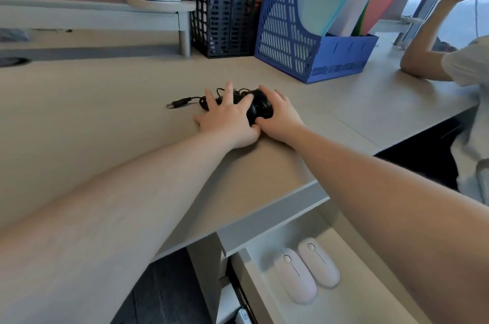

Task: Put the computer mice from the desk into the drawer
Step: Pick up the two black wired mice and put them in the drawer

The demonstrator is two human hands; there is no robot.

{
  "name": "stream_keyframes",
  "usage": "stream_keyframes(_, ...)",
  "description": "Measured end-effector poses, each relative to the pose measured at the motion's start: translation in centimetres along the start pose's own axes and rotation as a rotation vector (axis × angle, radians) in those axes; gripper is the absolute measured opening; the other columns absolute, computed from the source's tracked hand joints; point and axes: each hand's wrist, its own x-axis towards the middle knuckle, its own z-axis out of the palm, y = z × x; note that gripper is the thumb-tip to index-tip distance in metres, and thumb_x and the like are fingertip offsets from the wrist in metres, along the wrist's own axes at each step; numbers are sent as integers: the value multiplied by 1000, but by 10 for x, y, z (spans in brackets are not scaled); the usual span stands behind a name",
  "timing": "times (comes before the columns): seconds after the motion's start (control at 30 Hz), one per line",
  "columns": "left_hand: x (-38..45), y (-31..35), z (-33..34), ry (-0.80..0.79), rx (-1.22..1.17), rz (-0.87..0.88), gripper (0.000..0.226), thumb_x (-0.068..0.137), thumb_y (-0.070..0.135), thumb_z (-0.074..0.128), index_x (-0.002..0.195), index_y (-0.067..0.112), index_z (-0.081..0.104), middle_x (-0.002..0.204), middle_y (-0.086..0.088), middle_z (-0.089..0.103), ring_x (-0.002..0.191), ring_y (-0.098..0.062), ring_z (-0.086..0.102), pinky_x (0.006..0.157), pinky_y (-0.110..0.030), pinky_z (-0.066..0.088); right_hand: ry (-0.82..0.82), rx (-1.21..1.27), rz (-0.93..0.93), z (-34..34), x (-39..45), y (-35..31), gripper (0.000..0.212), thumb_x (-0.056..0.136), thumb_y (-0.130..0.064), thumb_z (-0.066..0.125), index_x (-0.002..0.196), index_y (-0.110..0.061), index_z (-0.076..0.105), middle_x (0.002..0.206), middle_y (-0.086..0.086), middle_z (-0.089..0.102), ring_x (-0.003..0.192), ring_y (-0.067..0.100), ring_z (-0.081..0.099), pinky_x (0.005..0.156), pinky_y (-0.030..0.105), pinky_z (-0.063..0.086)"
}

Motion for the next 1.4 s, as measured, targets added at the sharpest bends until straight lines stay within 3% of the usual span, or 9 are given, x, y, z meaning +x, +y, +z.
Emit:
stream_keyframes(0.13,16,-3,1,23,-10,12,56,79,49,50,133,39,35,145,-6,32,140,-45,17,99,-61,39,-46,-44,-8,1,18,8,68,82,-34,59,145,-41,33,162,7,16,150,25,13,120,44,24)
stream_keyframes(0.23,16,-8,3,133,1,40,47,78,42,54,122,29,43,124,-9,41,116,-41,42,88,-49,47,-10,-57,-54,3,22,10,60,79,-48,63,135,-36,45,147,6,38,138,27,38,110,44,39)
stream_keyframes(0.37,9,-14,3,222,43,25,46,78,41,58,118,21,48,118,-11,42,103,-40,46,76,-42,45,100,-71,-50,2,16,12,46,82,-37,65,123,-25,49,130,7,45,111,30,56,95,43,50)
stream_keyframes(0.47,2,-11,1,213,38,-17,36,75,41,63,100,16,54,115,-10,42,101,-38,46,72,-39,41,110,-78,-34,-2,7,13,49,81,-31,62,127,-27,45,129,8,44,111,32,55,95,44,51)
stream_keyframes(0.6,-15,1,-2,176,-12,-41,33,68,38,69,80,15,48,112,-10,43,97,-37,50,76,-40,47,77,-98,7,-12,-17,15,58,82,-32,60,137,-30,44,135,8,40,118,33,51,99,42,49)
stream_keyframes(0.83,-76,38,-6,104,39,27,34,68,37,70,80,20,44,92,-6,41,100,-38,56,70,-36,41,14,-76,78,-54,-85,21,55,83,-29,61,137,-27,48,134,9,41,116,30,52,99,36,46)
stream_keyframes(1.0,-135,73,0,94,3,109,29,72,34,66,93,15,57,104,-11,54,98,-37,57,73,-38,46,-21,-87,91,-84,-147,31,56,82,-28,64,136,-24,49,130,10,43,112,29,55,98,35,47)
stream_keyframes(1.17,-196,112,16,70,-16,210,33,73,32,63,100,13,57,115,-9,53,103,-35,55,74,-38,45,-6,-54,124,-103,-202,48,53,77,-26,67,128,-25,54,123,12,48,110,27,52,93,30,47)
stream_keyframes(1.4,-242,142,43,38,-50,233,32,75,31,59,104,16,57,109,-8,53,102,-33,53,66,-36,42,-89,-87,217,-101,-255,79,49,78,-26,66,125,-21,55,126,13,44,108,31,55,96,39,49)
